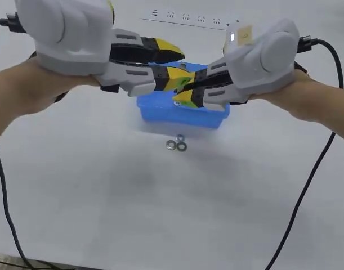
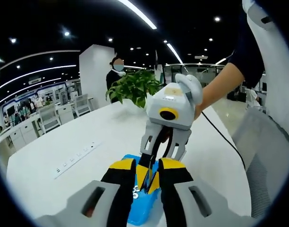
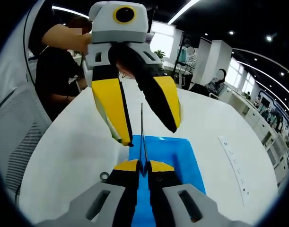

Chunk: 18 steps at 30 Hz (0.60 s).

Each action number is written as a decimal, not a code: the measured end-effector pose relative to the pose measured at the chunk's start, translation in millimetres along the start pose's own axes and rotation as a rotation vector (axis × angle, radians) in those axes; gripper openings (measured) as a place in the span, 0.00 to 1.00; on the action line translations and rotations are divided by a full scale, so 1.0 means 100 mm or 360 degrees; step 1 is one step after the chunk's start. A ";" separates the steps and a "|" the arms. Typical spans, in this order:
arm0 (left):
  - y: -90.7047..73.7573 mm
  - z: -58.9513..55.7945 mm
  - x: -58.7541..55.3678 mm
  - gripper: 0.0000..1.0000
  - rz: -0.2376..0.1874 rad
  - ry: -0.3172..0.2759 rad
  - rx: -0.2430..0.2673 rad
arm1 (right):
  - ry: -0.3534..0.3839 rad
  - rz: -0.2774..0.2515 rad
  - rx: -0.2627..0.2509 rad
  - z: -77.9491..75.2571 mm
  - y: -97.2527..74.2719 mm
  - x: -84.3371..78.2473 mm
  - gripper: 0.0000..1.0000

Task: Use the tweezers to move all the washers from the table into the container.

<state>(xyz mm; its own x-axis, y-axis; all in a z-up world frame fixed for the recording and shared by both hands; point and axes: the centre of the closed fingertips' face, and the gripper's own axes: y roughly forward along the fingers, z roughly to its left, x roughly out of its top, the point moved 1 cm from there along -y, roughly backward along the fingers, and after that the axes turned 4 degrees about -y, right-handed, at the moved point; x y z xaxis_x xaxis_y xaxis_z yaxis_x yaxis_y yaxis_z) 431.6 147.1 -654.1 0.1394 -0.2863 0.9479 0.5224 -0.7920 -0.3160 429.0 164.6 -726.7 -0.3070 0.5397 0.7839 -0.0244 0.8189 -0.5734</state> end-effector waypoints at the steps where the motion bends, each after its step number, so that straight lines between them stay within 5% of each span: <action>1: 0.00 -0.01 -0.01 0.22 0.0002 0.0002 -0.0014 | -0.0001 -0.0002 -0.0001 0.00 0.00 0.00 0.08; 10: -0.02 -0.03 -0.07 0.07 0.0061 0.0077 -0.0076 | -0.0025 0.0018 -0.0003 -0.01 -0.02 -0.03 0.08; 15: -0.03 0.01 -0.10 0.06 0.0108 0.0226 -0.0049 | -0.0046 0.0035 -0.0014 -0.02 -0.03 -0.05 0.08; 18: -0.02 -0.06 -0.07 0.05 0.0124 0.0284 -0.0062 | -0.0057 0.0036 -0.0027 -0.05 -0.04 -0.05 0.08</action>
<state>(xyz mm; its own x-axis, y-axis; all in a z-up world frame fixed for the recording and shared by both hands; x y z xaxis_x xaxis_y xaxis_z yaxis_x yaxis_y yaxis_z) 424.8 147.1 -660.1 0.0251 -0.4358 0.8997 0.4822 -0.7831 -0.3928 434.9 160.1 -727.1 -0.3411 0.5509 0.7617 -0.0008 0.8101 -0.5862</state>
